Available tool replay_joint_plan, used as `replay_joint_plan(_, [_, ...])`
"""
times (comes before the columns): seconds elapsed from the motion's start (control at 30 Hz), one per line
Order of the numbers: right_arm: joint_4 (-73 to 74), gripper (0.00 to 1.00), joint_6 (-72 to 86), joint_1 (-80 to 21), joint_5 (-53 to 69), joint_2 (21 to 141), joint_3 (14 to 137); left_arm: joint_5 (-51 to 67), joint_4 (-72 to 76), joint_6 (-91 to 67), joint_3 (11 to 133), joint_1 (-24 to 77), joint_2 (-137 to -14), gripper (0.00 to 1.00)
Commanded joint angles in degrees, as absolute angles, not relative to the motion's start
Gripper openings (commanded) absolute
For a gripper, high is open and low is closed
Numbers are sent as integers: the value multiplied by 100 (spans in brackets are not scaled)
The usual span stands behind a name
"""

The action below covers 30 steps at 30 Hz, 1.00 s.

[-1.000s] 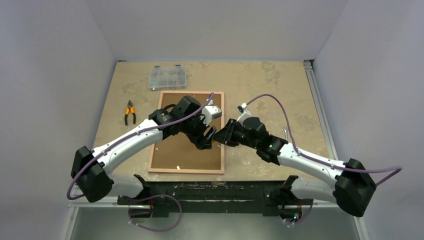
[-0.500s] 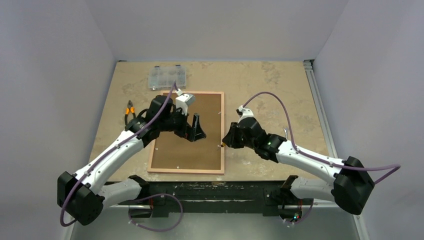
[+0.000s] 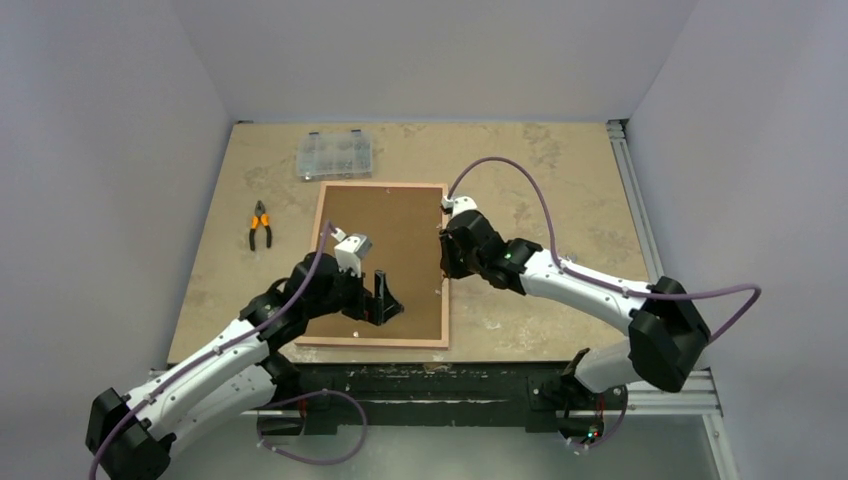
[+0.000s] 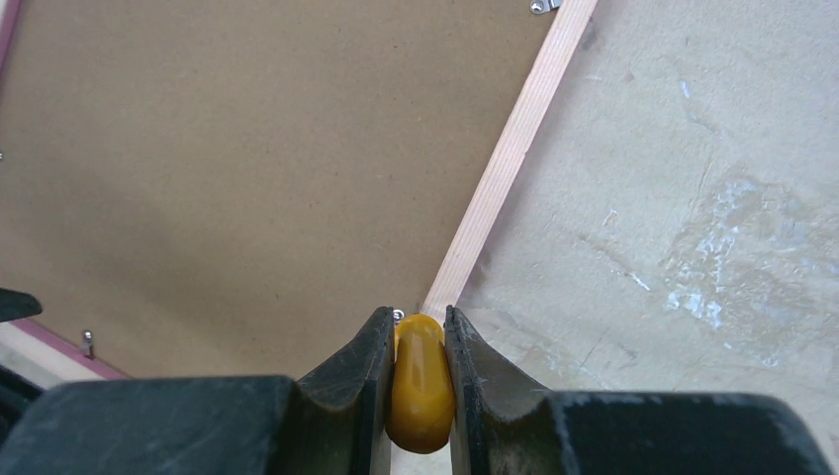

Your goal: Take the photo out of the frame

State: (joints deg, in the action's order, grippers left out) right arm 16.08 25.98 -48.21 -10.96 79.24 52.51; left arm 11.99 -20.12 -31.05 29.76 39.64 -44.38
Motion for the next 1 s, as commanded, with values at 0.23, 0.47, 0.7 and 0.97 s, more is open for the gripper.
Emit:
replay_joint_plan(0.23, [2621,0,1886,-5001,-1464,8735,6326,1916,-1050,-3144,2711,4108,-5211,84])
replay_joint_plan(0.47, [2948,0,1791,-5155,-1251,9060,6526,2041,-1299,-3167,2936,4192,-5887,79])
replay_joint_plan(0.7, [3591,0,1955,-5379,-1057,9196,6706,1740,-1003,-3588,2792,4245,-5994,79])
replay_joint_plan(0.97, [3554,0,2256,-5431,-502,8991,6479,1499,-566,-4255,2412,4287,-6405,64])
